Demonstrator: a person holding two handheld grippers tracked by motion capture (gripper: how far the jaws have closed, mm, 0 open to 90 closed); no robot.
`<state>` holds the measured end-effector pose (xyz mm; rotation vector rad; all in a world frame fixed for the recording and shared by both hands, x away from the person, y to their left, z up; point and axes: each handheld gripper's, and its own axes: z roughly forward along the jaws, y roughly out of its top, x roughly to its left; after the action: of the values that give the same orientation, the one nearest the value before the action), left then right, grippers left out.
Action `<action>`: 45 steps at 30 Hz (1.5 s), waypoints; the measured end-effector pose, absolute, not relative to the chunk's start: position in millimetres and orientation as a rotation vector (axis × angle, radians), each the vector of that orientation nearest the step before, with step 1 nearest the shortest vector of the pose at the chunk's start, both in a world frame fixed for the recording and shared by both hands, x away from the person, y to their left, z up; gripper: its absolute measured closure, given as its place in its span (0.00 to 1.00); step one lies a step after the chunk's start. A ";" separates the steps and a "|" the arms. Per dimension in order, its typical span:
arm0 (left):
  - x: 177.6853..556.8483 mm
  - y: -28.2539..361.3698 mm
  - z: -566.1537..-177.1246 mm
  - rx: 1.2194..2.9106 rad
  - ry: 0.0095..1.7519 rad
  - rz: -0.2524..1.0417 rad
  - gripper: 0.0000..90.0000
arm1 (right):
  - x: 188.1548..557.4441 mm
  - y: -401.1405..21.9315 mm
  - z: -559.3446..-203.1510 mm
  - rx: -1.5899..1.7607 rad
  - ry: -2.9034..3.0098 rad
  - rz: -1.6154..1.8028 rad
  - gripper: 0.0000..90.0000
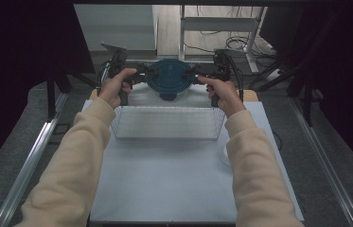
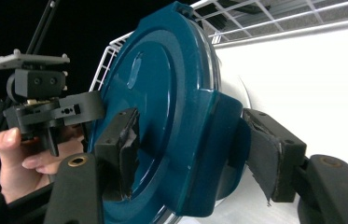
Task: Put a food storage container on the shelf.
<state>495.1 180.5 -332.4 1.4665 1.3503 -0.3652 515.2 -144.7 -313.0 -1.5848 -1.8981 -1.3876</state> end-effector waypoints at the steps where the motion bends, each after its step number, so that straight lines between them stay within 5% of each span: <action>1: 495.6 180.5 -333.2 1.467 1.350 -0.366 0.41 | 517.1 -145.6 -317.2 -1.592 -1.874 -1.389 0.42; 8: 492.2 177.3 -333.8 1.480 1.329 -0.314 0.37 | 513.4 -144.6 -318.6 -1.586 -1.888 -1.431 0.38; 10: 489.2 175.7 -331.7 1.506 1.344 -0.241 0.27 | 503.9 -141.0 -311.4 -1.654 -1.977 -1.493 0.28; 16: 469.4 180.5 -318.7 1.531 1.317 -0.070 0.22 | 481.4 -141.8 -295.4 -1.611 -2.161 -1.531 0.17; 29: 365.3 199.0 -315.4 1.665 1.149 0.187 0.25 | 397.6 -178.9 -286.0 -1.387 -2.458 -1.669 0.19; 45: 279.7 176.6 -367.8 1.818 1.052 0.363 0.29 | 314.1 -212.7 -350.5 -1.295 -2.613 -1.696 0.25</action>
<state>279.7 176.6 -367.8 1.8181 1.0525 0.3628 314.1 -212.7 -350.5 -1.2947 -2.6135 -1.6959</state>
